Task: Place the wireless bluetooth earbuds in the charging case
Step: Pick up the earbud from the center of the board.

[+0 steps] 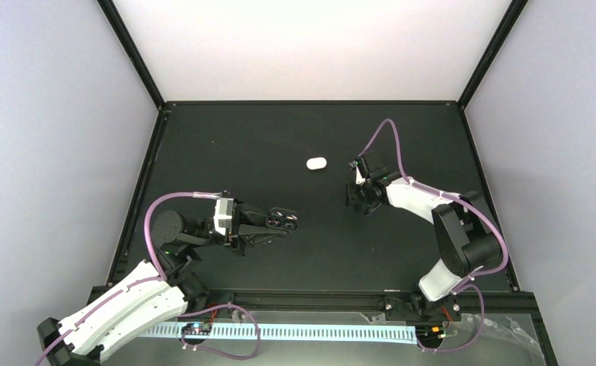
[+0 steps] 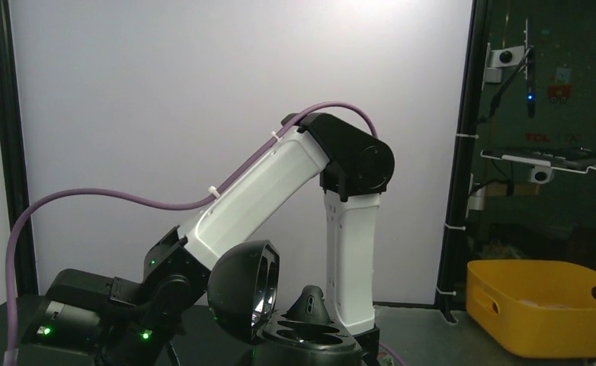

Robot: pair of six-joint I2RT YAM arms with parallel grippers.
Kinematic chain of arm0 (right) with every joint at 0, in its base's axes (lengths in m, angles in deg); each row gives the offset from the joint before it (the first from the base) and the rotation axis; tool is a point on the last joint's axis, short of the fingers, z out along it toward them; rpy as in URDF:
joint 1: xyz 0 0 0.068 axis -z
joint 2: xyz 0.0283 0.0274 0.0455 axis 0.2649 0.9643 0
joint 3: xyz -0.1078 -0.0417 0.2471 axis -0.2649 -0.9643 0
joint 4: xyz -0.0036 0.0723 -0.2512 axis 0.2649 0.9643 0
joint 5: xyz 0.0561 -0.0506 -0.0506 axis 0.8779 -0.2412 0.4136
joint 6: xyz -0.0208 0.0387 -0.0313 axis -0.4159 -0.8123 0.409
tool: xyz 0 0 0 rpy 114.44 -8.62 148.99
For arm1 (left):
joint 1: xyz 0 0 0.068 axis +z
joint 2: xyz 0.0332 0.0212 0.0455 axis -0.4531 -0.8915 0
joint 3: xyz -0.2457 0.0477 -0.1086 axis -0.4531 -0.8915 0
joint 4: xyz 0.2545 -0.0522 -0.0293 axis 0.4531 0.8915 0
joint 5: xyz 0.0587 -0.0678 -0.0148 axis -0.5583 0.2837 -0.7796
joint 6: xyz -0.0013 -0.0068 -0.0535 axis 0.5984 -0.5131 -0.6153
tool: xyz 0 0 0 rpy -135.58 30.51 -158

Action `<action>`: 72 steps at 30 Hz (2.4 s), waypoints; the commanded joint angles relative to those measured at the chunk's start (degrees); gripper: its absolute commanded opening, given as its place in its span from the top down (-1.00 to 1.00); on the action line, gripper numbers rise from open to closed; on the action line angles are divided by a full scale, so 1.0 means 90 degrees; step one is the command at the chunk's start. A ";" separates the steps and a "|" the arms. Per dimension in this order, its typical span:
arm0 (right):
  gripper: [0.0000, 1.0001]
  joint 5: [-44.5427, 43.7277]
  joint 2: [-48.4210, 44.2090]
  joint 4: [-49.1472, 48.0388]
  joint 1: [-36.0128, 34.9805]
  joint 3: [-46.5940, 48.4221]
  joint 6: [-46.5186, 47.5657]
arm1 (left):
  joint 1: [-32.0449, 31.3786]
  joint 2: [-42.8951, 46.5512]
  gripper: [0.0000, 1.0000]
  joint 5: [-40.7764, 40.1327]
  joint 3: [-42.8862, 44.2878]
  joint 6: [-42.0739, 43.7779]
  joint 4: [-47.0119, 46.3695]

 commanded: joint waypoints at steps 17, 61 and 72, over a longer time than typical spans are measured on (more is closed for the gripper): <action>0.25 -0.0668 0.0235 0.0181 0.0003 0.0207 0.0089 | -0.0037 -0.0035 0.97 -0.0022 0.0016 0.0057 -0.0057; 0.28 -0.0662 0.0439 0.0070 -0.0223 0.0350 -0.0056 | -0.0035 -0.0052 0.97 -0.0018 0.0025 0.0069 -0.0053; 0.33 -0.1205 0.0314 0.0225 -0.0221 0.0215 -0.0090 | -0.0035 -0.0035 0.97 -0.0031 0.0016 0.0072 -0.0052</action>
